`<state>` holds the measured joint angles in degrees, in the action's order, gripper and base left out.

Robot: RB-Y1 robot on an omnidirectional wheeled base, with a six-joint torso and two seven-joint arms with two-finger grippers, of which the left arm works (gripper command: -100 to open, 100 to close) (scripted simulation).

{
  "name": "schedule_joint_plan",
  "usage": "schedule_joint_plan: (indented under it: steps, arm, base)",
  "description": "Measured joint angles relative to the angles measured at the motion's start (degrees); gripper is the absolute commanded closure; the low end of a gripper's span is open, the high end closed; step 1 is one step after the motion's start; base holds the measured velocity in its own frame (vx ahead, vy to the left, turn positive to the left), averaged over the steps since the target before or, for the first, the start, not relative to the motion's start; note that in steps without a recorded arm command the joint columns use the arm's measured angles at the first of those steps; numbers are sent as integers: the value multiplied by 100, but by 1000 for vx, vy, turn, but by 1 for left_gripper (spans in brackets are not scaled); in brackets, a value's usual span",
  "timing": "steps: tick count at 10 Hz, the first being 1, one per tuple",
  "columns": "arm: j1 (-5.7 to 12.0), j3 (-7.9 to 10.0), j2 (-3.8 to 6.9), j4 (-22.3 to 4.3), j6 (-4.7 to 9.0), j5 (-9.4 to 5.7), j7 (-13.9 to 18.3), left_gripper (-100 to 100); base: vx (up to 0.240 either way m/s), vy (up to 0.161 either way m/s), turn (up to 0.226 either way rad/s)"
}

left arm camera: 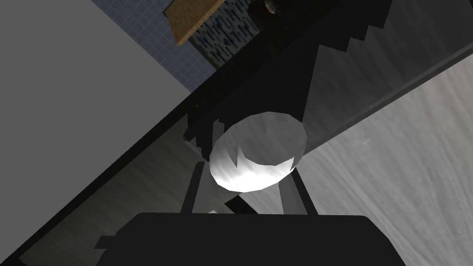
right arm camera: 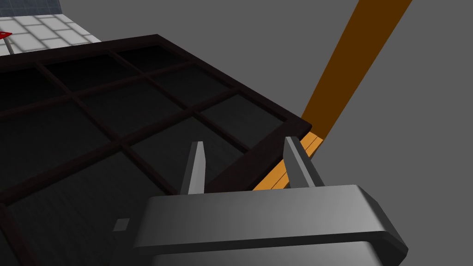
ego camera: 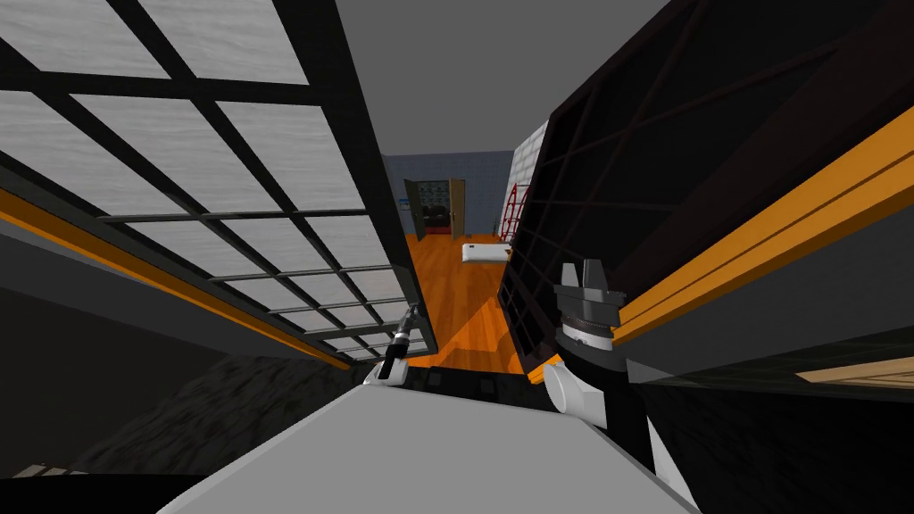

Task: Push the door open

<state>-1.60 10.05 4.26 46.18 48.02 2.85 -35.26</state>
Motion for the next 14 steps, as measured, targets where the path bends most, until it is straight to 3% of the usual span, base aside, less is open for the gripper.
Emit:
schedule_joint_plan:
  steps: [2,3,14]
  arm:
    - [81,27,28,-54,44,-107,260,100]
    - [108,45,51,-115,70,-174,408,-100]
    - [211,-220,78,-221,75,-620,1843,-100]
  base:
    - [34,13,8]
    - [1,7,-3]
    - [-26,-2,-3]
